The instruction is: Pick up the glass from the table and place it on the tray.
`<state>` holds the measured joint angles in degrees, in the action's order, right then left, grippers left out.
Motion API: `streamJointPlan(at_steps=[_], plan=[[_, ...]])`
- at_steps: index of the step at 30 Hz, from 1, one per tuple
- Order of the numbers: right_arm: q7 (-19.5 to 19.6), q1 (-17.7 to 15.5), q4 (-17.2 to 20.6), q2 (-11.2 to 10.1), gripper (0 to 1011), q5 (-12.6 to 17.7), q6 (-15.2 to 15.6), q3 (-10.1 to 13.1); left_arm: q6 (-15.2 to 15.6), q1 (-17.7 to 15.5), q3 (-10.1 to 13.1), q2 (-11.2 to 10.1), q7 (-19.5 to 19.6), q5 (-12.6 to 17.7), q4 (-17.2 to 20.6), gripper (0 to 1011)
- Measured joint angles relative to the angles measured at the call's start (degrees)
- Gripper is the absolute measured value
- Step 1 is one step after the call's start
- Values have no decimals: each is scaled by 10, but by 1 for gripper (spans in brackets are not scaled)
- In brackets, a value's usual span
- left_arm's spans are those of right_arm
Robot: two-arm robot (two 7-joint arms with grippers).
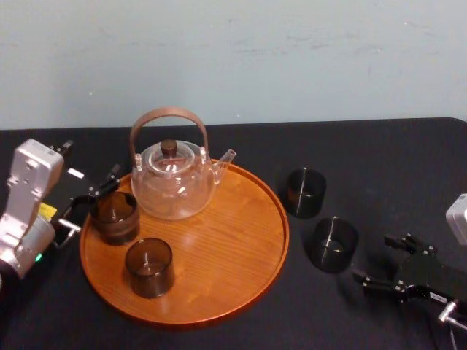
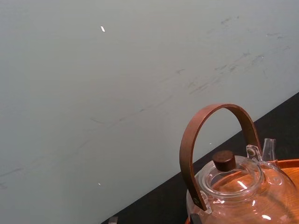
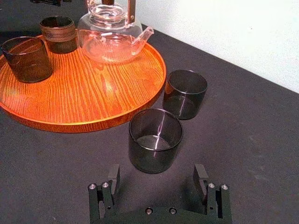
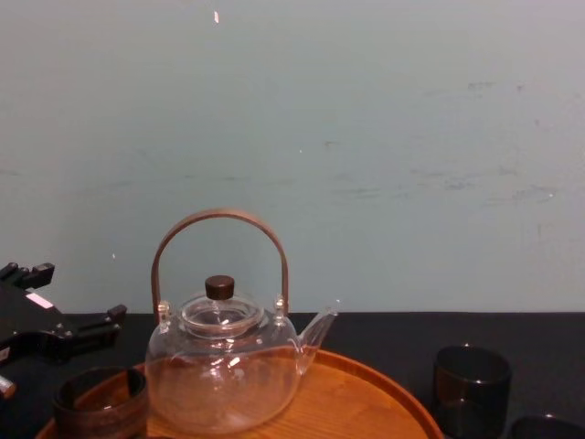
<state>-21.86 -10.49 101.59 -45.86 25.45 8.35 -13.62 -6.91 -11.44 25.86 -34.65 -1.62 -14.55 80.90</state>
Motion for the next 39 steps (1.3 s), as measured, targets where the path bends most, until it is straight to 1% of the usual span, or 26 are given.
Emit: streamJointPlan(at_steps=[5, 10, 21, 39], plan=[[-3, 11, -6, 11, 1003, -9, 7, -3, 0, 0, 0, 0, 0, 0, 0, 1001], [-3, 32, -18, 30, 1002, -23, 19, -10, 0, 0, 0, 0, 0, 0, 0, 1001], [-21, 71, -44, 58, 1002, -46, 34, -26, 0, 0, 0, 0, 0, 0, 0, 1001], [-40, 106, -75, 80, 1002, -61, 49, -39, 0, 0, 0, 0, 0, 0, 0, 1001]])
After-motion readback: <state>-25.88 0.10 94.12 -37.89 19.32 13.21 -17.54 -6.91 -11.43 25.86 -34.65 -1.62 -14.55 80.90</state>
